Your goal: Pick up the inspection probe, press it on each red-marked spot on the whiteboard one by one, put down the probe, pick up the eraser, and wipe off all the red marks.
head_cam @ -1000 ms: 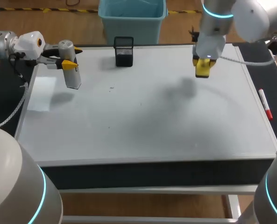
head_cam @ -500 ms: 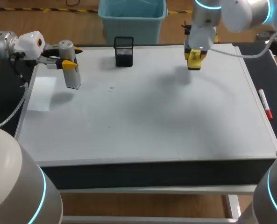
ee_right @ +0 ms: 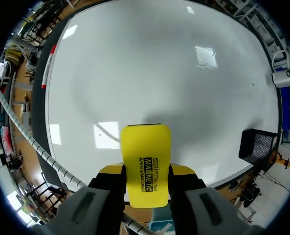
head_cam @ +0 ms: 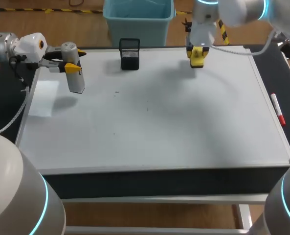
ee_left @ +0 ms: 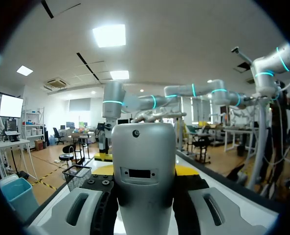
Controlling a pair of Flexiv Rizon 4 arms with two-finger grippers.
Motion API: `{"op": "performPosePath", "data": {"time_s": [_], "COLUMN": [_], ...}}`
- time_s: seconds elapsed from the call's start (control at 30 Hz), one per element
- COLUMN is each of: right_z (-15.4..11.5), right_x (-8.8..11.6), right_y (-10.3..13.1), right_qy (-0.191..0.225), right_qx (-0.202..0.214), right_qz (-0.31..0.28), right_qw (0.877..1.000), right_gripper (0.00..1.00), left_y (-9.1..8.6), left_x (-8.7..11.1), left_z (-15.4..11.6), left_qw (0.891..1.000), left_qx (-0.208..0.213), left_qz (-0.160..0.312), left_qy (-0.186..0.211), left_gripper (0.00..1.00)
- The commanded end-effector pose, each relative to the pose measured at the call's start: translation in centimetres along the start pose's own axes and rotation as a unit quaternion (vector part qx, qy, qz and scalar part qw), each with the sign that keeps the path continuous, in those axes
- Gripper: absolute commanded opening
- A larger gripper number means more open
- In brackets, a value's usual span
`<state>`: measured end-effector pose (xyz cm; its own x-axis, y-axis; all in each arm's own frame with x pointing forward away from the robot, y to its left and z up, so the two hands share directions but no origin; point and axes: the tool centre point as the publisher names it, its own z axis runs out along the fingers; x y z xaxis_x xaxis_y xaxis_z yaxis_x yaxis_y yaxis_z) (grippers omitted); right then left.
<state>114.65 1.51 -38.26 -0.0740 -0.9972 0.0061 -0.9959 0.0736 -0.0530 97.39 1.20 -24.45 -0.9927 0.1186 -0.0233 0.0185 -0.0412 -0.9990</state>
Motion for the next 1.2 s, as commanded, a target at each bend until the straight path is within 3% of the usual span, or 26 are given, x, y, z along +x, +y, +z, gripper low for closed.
{"op": "performPosePath", "data": {"time_s": [0.03,0.3,1.2], "right_z": [0.3,1.0,3.3], "right_x": [-0.7,-1.0,-1.6], "right_y": [-1.7,-3.2,-4.8], "right_qy": [0.008,0.012,0.014], "right_qx": [-0.051,-0.059,-0.082], "right_qz": [-0.003,-0.003,-0.011], "right_qw": [0.999,0.998,0.996], "right_gripper": [0.00,0.00,0.00], "left_y": [-0.1,-0.1,-0.1], "left_x": [-0.1,-0.1,-0.1], "left_z": [-0.1,-0.1,-0.1], "left_qw": [1.000,1.000,1.000], "left_qx": [0.000,0.000,0.000], "left_qz": [-0.001,-0.001,-0.001], "left_qy": [0.002,0.002,0.002], "left_gripper": [0.00,0.00,0.00]}}
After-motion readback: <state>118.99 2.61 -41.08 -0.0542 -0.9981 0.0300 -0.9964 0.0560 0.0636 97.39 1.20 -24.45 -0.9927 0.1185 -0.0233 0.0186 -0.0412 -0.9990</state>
